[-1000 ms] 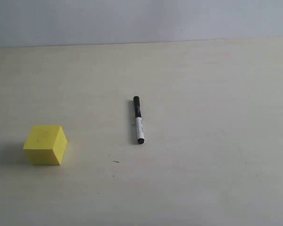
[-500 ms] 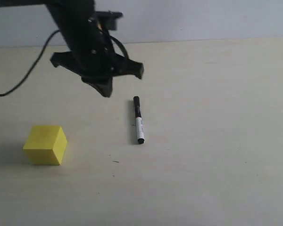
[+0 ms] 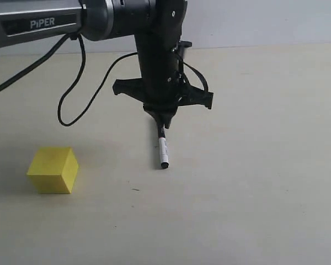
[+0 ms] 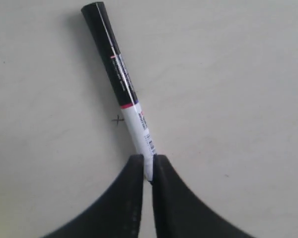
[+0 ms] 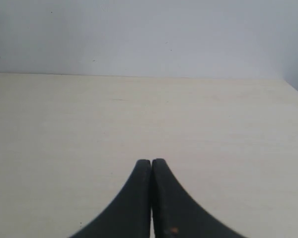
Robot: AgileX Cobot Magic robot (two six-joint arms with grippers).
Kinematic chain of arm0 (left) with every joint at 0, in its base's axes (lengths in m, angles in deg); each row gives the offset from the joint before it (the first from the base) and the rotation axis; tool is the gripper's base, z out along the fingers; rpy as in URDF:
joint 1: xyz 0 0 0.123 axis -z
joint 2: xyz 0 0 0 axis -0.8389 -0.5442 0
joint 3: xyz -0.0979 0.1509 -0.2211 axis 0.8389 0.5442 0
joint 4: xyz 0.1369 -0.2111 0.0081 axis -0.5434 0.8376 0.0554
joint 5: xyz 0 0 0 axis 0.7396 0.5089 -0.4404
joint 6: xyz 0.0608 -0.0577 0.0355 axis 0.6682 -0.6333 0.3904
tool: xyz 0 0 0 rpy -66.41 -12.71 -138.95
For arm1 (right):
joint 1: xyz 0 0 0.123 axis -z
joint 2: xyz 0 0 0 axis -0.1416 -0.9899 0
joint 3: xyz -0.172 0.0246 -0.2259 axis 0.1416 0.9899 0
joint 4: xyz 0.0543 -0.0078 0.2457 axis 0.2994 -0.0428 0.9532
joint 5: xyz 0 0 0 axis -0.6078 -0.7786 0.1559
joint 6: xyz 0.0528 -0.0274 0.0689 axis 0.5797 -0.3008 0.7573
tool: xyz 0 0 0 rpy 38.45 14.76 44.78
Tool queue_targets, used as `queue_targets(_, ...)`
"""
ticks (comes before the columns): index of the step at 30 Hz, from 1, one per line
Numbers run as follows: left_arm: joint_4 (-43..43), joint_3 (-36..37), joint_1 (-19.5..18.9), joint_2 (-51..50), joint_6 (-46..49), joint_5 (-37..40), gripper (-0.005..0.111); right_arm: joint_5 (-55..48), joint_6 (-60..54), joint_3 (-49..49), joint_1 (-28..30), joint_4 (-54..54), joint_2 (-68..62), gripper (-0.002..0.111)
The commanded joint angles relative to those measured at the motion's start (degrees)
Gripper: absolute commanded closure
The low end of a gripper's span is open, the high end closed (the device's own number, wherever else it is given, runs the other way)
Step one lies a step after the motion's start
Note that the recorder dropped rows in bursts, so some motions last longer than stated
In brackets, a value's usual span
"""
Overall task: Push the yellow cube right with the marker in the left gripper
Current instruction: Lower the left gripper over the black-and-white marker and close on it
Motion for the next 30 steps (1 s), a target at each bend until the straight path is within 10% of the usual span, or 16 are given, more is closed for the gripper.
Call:
queue_targets(1, 0.5, -0.4, 0.2, -1.6, -4.3, 0.3, 0.078, 0.2, 0.1, 0.3, 0.3, -0.2, 0.4, 0.108)
queue_targets(30, -0.3, -0.4, 0.1, -10.1, -13.9, -3.0, 0.07, 0.2, 0.1, 0.3, 0.3, -0.2, 0.4, 0.108)
